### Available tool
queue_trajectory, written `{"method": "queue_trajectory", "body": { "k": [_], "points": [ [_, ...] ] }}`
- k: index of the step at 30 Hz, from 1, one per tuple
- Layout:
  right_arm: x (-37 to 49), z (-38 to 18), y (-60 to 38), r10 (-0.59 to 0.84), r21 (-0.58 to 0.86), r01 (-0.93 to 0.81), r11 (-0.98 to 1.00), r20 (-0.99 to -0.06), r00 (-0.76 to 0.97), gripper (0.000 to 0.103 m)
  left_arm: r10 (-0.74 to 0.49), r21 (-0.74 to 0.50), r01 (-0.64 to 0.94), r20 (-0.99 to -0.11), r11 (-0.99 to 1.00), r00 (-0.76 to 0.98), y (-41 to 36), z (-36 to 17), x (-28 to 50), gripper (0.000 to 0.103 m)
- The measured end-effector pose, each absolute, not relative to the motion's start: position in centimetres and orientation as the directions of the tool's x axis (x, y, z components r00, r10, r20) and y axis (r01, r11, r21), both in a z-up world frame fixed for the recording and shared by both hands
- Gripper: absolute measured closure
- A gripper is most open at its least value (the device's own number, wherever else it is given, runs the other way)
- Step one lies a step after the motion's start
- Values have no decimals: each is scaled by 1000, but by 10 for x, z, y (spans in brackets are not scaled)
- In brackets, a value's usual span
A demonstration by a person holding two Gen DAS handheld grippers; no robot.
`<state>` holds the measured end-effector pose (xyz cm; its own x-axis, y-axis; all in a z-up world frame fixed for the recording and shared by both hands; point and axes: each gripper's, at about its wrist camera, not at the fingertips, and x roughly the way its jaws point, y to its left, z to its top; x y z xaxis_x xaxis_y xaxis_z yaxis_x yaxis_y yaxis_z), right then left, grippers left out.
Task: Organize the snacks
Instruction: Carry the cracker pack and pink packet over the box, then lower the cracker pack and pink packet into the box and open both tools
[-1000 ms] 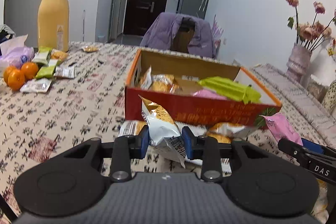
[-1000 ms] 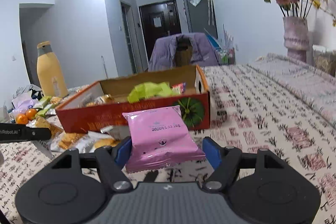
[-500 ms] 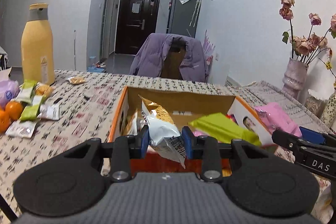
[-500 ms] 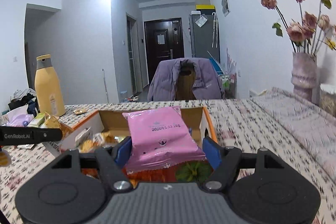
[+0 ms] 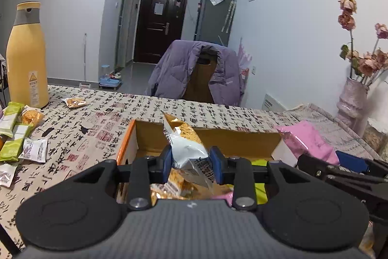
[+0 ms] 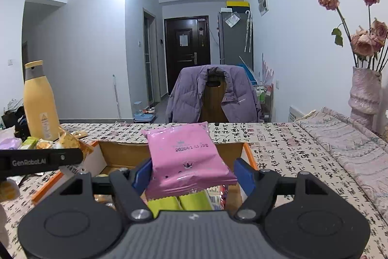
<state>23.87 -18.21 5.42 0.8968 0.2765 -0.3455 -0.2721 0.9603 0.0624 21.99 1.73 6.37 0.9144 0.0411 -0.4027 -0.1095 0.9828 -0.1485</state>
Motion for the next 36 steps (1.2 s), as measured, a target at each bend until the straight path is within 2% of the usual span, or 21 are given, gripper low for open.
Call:
{"method": "queue_trajectory", "body": {
  "k": [5,14,16,17,18,19,20,21,24,36],
  "points": [
    [253,42,-180,270,77,-259,963,-345,899,31,67,-121,-125,-400,985,914,18,49,232,69],
    [261,25,-183,295,107,-275,955,-398,869,31,67,-114,-126,-423,985,903,28,33,238,68],
    [261,24,-184,300,115,-278,954,-398,867,29,63,-122,-124,-410,985,910,30,34,236,58],
    [260,24,-186,303,122,-277,953,-395,868,26,67,-124,-127,-404,984,912,31,34,235,44],
    [260,24,-187,308,131,-278,951,-391,867,16,74,-126,-134,-394,983,916,31,35,233,24],
    [259,25,-189,316,143,-282,949,-384,867,7,85,-128,-143,-380,981,921,32,37,231,13],
    [258,25,-191,322,153,-284,947,-377,868,3,105,-128,-161,-360,979,927,33,38,228,0],
    [257,26,-192,323,158,-284,946,-371,870,0,122,-125,-174,-340,977,932,33,40,225,0],
    [256,26,-193,312,152,-274,950,-367,877,0,125,-120,-171,-316,978,940,32,43,221,0],
    [248,33,-187,308,113,-287,951,-356,882,0,127,-123,-171,-308,977,943,28,56,217,0]
  ]
}}
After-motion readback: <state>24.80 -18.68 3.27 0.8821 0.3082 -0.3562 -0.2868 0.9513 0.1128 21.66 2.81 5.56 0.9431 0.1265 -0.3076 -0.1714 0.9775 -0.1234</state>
